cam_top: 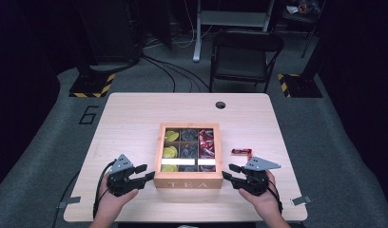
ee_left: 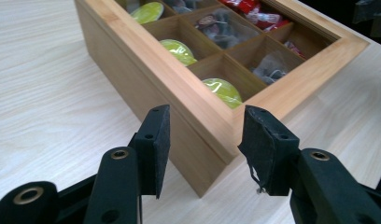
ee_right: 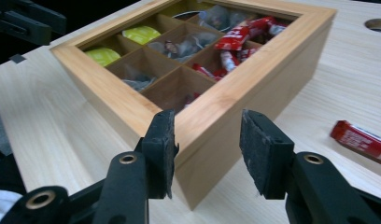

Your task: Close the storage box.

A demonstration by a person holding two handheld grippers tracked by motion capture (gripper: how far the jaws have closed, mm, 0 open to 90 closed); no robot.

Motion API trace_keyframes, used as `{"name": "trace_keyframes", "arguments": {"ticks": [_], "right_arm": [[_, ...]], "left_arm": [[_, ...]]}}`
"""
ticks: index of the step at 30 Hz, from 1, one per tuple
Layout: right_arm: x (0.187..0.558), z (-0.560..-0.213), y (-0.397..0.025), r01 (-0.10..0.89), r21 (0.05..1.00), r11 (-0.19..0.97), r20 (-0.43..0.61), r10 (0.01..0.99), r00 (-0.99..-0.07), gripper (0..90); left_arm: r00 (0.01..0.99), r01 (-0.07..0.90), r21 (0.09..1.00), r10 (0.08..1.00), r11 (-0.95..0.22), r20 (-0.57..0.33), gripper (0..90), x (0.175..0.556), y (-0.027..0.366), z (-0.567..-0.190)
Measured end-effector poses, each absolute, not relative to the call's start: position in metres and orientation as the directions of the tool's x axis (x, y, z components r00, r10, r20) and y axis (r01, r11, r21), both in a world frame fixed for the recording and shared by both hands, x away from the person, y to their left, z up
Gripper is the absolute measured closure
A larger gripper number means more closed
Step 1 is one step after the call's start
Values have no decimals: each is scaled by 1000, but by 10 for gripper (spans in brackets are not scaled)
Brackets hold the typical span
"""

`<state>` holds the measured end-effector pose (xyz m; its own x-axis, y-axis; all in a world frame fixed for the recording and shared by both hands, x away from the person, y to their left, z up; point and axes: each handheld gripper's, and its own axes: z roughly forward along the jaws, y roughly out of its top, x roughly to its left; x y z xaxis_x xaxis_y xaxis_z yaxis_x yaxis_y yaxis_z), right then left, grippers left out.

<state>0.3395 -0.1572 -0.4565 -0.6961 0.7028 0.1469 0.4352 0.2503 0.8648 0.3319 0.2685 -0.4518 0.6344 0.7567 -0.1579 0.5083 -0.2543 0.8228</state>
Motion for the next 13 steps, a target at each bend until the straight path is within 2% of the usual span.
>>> {"name": "trace_keyframes", "arguments": {"ticks": [8, 13], "right_arm": [[346, -460, -166, 437, 860, 261, 117, 734, -669, 528], [347, -460, -168, 439, 865, 242, 133, 734, -666, 512]], "left_arm": [[615, 518, 818, 774, -252, -152, 487, 338, 277, -455], [608, 513, 823, 780, -245, -147, 466, 336, 280, -453]]}}
